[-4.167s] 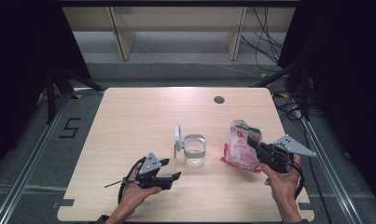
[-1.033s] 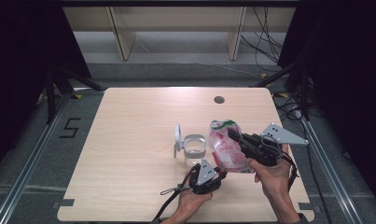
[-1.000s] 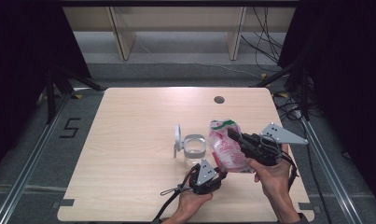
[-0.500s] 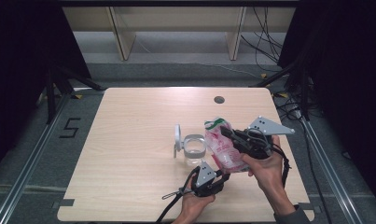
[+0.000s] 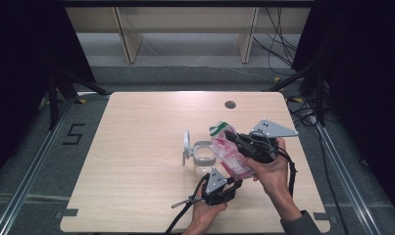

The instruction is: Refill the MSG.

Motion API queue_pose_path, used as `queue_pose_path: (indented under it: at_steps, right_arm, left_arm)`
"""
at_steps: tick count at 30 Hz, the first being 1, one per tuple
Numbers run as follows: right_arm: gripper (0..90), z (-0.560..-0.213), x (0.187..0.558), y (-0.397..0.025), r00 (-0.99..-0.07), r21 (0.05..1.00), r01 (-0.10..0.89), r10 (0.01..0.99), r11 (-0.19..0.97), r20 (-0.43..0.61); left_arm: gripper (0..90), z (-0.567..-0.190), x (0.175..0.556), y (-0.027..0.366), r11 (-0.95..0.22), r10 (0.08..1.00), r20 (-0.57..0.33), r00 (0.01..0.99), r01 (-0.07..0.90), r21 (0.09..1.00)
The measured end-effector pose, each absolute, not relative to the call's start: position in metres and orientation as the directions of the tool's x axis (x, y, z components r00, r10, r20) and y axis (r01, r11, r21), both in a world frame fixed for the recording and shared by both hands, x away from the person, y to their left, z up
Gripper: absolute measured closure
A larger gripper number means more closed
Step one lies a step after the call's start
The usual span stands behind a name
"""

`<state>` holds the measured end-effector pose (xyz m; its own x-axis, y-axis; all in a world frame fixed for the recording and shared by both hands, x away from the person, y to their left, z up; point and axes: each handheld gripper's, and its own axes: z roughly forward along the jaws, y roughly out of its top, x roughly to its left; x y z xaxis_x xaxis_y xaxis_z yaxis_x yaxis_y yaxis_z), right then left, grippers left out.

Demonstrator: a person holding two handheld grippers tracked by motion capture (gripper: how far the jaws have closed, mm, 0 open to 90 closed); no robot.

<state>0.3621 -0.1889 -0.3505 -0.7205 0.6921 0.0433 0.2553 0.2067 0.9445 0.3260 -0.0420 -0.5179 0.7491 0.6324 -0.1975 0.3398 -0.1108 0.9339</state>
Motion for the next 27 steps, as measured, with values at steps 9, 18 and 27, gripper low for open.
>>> queue_pose_path:
  at_steps: [9,18,27]
  right_arm:
    - [90.0,-0.351,0.368,-0.180,-0.716,0.946,0.263,0.696,0.189,0.060]
    - [90.0,-0.346,0.370,-0.174,-0.719,0.957,0.221,0.694,0.188,0.030]
    - [90.0,-0.347,0.373,-0.174,-0.725,0.964,0.186,0.688,0.192,0.003]
  left_arm:
    - [74.8,-0.514,0.329,-0.041,-0.120,0.633,-0.178,0.754,0.322,0.939]
    - [74.9,-0.509,0.332,-0.043,-0.098,0.622,-0.186,0.761,0.312,0.945]
    - [74.8,-0.509,0.337,-0.044,-0.088,0.631,-0.185,0.754,0.306,0.948]
